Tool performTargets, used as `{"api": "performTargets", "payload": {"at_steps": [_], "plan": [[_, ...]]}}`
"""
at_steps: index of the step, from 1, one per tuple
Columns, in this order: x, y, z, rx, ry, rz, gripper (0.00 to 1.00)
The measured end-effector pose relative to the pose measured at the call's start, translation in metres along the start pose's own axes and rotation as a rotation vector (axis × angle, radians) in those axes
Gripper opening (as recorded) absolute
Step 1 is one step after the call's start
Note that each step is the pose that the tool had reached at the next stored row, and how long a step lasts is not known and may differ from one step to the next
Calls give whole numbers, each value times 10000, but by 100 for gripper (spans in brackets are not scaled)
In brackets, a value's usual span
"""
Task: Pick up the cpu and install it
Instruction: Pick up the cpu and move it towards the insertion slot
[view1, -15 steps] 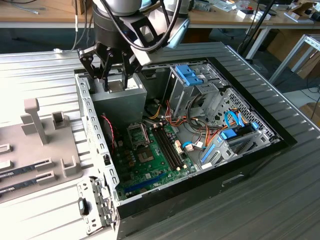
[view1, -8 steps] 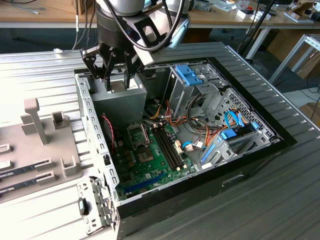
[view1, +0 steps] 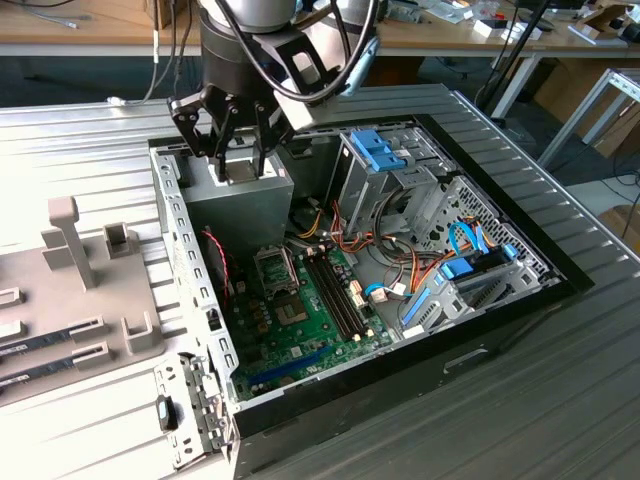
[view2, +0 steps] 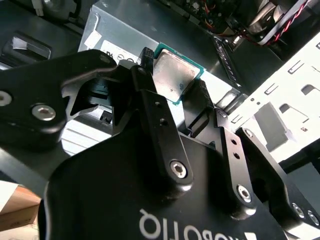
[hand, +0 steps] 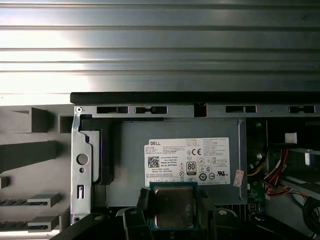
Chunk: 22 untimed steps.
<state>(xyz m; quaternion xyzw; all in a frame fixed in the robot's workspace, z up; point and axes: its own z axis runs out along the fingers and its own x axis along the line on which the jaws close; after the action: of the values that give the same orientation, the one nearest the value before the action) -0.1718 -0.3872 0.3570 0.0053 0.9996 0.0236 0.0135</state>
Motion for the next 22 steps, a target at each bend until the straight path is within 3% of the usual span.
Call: {"api": "performTargets", "payload": {"at_steps": [22], "plan": [[-164,1,15,0,0,0,47]]}}
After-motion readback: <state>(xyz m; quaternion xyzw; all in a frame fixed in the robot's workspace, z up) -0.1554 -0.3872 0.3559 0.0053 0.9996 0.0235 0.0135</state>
